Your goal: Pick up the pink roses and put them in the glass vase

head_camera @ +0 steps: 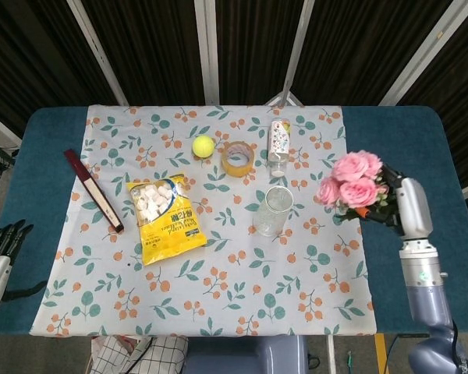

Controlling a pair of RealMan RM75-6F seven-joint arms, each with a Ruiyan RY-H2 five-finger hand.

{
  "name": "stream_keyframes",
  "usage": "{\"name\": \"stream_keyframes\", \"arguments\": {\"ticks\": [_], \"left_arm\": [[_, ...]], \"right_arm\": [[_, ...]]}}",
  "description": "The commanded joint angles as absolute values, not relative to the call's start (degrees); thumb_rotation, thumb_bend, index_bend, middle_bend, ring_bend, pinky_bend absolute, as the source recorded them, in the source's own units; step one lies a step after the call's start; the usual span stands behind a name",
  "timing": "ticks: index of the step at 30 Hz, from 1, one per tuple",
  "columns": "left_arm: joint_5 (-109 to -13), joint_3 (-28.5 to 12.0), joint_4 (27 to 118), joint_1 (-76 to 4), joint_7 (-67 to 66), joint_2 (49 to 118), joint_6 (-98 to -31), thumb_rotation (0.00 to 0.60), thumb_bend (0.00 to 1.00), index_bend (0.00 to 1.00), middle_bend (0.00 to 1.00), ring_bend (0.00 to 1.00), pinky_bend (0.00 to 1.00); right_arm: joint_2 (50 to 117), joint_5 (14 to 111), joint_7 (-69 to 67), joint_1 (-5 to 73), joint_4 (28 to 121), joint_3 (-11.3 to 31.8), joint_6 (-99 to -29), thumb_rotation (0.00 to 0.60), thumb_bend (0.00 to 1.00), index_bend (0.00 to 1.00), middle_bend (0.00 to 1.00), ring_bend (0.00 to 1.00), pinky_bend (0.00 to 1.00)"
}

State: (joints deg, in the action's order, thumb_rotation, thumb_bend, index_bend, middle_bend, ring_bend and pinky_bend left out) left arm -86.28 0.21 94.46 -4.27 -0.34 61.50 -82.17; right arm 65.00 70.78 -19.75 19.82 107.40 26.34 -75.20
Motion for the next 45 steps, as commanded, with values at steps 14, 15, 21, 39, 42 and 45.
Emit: {"name": "stream_keyframes", "arguments": {"ticks": [14, 15, 21, 39, 42, 45], "left_arm": [[-84.5, -0.2, 95.2, -5.1, -1.2, 61.7, -80.3, 0.600, 0.00, 0.00, 0.00, 0.00, 0.00], [-84.4, -0.2, 95.2, -5.1, -1.1, 61.7, -80.2, 0.600, 0.00, 0.00, 0.00, 0.00, 0.00], [-84.1, -0.2, 95.1, -5.2, -0.3, 61.2, -79.7, 0.600, 0.00, 0.00, 0.00, 0.00, 0.00], [-84.0, 0.2, 95.1, -5.3, 2.6, 60.0, -78.7, 0.600, 0.00, 0.00, 0.00, 0.00, 0.00], [-83.9, 0.2, 95.2, -5.4, 2.6, 60.0, -78.6, 0.600, 0.00, 0.00, 0.00, 0.00, 0.00], [-83.8, 0.2, 95.3, -5.5, 2.5, 59.9, -78.5, 0.600, 0.00, 0.00, 0.00, 0.00, 0.00]], "right_arm": [[71.8, 57.3, -45.0, 26.2, 113.0, 42.9, -79.5, 0.600, 0.36, 0.46, 0.50, 0.51, 0.38], [73.0, 57.3, -44.8, 27.0, 112.4, 42.9, -79.8, 0.600, 0.36, 0.46, 0.50, 0.51, 0.39], [79.5, 56.9, -43.1, 32.4, 107.7, 42.1, -79.9, 0.600, 0.36, 0.46, 0.50, 0.51, 0.39], [93.7, 55.2, -42.1, 42.9, 92.1, 41.6, -78.0, 0.600, 0.36, 0.46, 0.50, 0.51, 0.38], [95.0, 55.1, -42.2, 43.7, 90.9, 41.7, -77.5, 0.600, 0.36, 0.46, 0.50, 0.51, 0.38], [96.1, 55.3, -42.1, 44.7, 90.0, 41.9, -77.1, 0.600, 0.36, 0.46, 0.50, 0.51, 0.39]]}}
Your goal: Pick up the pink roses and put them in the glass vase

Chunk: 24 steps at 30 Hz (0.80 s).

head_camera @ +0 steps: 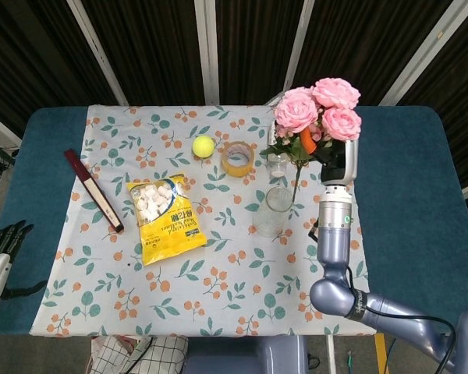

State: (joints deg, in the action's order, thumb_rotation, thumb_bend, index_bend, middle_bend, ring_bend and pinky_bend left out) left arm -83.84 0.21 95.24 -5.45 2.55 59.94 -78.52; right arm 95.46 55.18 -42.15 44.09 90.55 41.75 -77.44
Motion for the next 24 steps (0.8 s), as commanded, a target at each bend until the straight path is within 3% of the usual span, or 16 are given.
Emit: {"name": "stream_keyframes", "arguments": {"ticks": [1, 24], "left_arm": [[-83.8, 0.2, 95.3, -5.5, 2.5, 59.9, -78.5, 0.600, 0.00, 0.00, 0.00, 0.00, 0.00], [-83.8, 0.6, 95.5, -5.8, 3.2, 59.2, -77.5, 0.600, 0.00, 0.00, 0.00, 0.00, 0.00]], "right_arm": [[96.4, 55.4, -42.0, 45.0, 89.8, 42.0, -77.0, 0.600, 0.36, 0.46, 0.50, 0.51, 0.39], [101.0, 55.7, -43.0, 43.2, 84.7, 39.7, -75.5, 0.600, 0.36, 0.43, 0.50, 0.49, 0.38]]}}
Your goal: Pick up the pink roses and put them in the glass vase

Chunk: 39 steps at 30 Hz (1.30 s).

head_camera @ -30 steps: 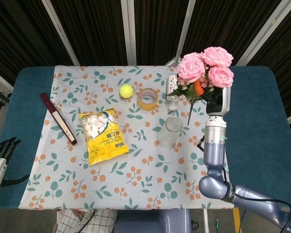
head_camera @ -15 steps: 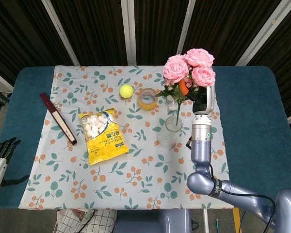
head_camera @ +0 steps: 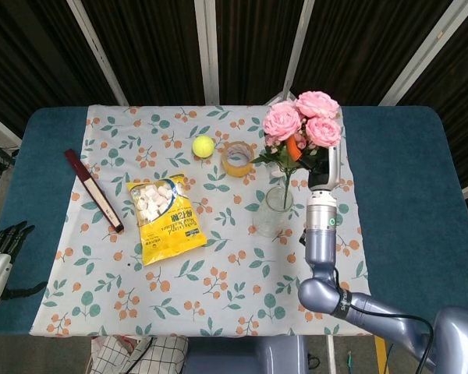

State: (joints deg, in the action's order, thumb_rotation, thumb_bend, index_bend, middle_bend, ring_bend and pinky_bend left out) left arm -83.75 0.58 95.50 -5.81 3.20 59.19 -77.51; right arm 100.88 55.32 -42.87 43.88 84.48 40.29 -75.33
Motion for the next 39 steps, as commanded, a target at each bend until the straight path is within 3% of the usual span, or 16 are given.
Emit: {"name": "stream_keyframes", "arguments": {"ticks": [1, 21, 39], "left_arm": [[-83.8, 0.6, 95.5, -5.8, 3.2, 59.2, -77.5, 0.600, 0.00, 0.00, 0.00, 0.00, 0.00], [-84.5, 0.9, 95.6, -5.9, 3.3, 59.2, -77.8, 0.600, 0.00, 0.00, 0.00, 0.00, 0.00], [-85.0, 1.1, 95.7, -5.9, 3.4, 59.2, -77.9, 0.600, 0.00, 0.00, 0.00, 0.00, 0.00]], "right_arm": [[101.0, 56.0, -43.0, 42.8, 84.8, 39.3, -75.6, 0.600, 0.36, 0.43, 0.50, 0.49, 0.37], [99.9, 59.5, -41.2, 35.1, 91.6, 34.4, -77.9, 0.600, 0.36, 0.36, 0.49, 0.44, 0.25], [103.0, 60.2, -37.3, 33.1, 91.8, 31.5, -77.6, 0.600, 0.36, 0.36, 0.48, 0.44, 0.24]]}}
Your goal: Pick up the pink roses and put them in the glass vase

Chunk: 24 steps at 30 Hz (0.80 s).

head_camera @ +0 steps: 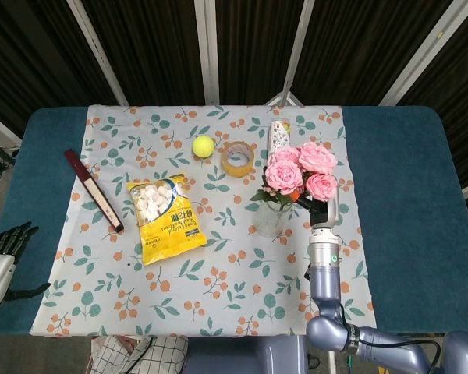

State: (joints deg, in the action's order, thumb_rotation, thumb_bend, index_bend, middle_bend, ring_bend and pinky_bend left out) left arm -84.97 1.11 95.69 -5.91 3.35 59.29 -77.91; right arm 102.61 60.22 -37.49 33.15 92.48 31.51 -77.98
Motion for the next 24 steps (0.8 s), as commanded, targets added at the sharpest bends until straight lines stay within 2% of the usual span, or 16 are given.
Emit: {"name": "stream_keyframes", "arguments": {"ticks": [1, 12, 17, 20, 24], "left_arm": [[-85.1, 1.2, 95.7, -5.9, 3.5, 59.2, -77.9, 0.600, 0.00, 0.00, 0.00, 0.00, 0.00], [-85.1, 1.2, 95.6, -5.9, 4.1, 59.1, -77.8, 0.600, 0.00, 0.00, 0.00, 0.00, 0.00], [-85.0, 1.2, 95.7, -6.0, 4.1, 59.1, -77.8, 0.600, 0.00, 0.00, 0.00, 0.00, 0.00], [-84.9, 1.2, 95.7, -6.0, 4.1, 59.0, -77.7, 0.600, 0.00, 0.00, 0.00, 0.00, 0.00], [-85.0, 1.2, 95.7, -5.9, 4.0, 59.1, -77.8, 0.600, 0.00, 0.00, 0.00, 0.00, 0.00]], "right_arm": [[103.1, 60.2, -37.3, 33.0, 91.6, 31.5, -77.6, 0.600, 0.36, 0.36, 0.48, 0.44, 0.24], [104.0, 59.3, -36.1, 32.7, 90.5, 32.1, -76.0, 0.600, 0.36, 0.36, 0.48, 0.44, 0.22], [104.1, 60.4, -36.4, 32.3, 90.3, 31.6, -75.7, 0.600, 0.36, 0.32, 0.46, 0.42, 0.21], [103.8, 61.1, -36.8, 31.9, 90.5, 31.0, -75.4, 0.600, 0.36, 0.23, 0.40, 0.36, 0.19], [102.9, 63.0, -37.2, 31.3, 90.9, 29.8, -74.8, 0.600, 0.36, 0.02, 0.21, 0.17, 0.09]]}}
